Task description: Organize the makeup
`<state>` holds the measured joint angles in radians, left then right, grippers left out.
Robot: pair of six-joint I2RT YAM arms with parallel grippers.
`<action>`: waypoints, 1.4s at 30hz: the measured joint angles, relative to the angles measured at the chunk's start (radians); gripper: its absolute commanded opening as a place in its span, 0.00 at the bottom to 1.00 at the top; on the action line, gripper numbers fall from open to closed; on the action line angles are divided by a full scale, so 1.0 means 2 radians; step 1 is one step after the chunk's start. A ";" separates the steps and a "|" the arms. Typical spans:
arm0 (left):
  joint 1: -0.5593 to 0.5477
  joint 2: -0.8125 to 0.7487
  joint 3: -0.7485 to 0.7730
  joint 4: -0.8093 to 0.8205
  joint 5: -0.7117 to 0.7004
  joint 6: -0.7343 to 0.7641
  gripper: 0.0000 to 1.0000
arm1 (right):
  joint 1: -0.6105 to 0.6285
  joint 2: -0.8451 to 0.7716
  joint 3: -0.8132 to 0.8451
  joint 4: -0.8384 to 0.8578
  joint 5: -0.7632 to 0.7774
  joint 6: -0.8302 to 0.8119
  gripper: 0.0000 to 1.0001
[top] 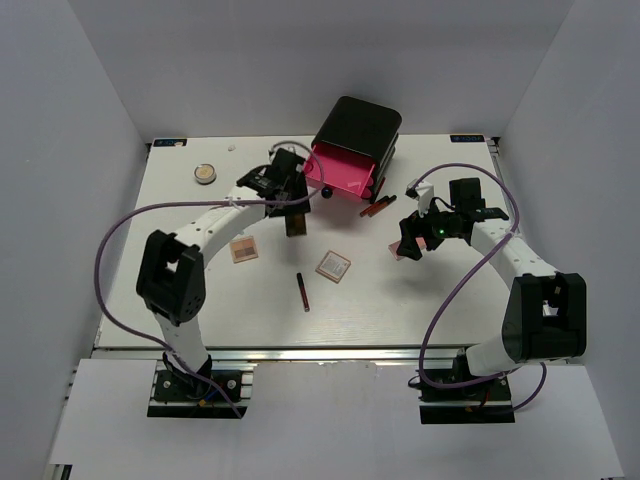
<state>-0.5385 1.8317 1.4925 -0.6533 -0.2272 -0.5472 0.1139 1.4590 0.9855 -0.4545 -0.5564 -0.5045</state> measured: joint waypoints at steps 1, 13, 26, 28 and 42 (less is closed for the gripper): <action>0.000 -0.011 0.013 0.007 0.001 0.003 0.26 | 0.000 0.000 0.000 0.000 0.000 0.000 0.89; 0.000 0.030 0.192 0.097 0.016 0.080 0.25 | 0.000 -0.006 0.000 0.000 -0.005 0.002 0.89; 0.000 0.113 0.211 0.169 0.011 0.179 0.35 | 0.000 -0.014 -0.010 0.004 -0.010 0.004 0.89; 0.000 0.110 0.196 0.179 0.016 0.188 0.36 | 0.000 -0.014 -0.010 0.004 -0.010 0.004 0.89; 0.000 0.099 0.109 0.199 0.041 0.210 0.64 | 0.000 -0.014 -0.010 0.004 -0.011 0.007 0.89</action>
<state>-0.5388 2.0289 1.7111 -0.2546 -0.1452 -0.1272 0.1139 1.4303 0.9649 -0.4465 -0.5781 -0.4904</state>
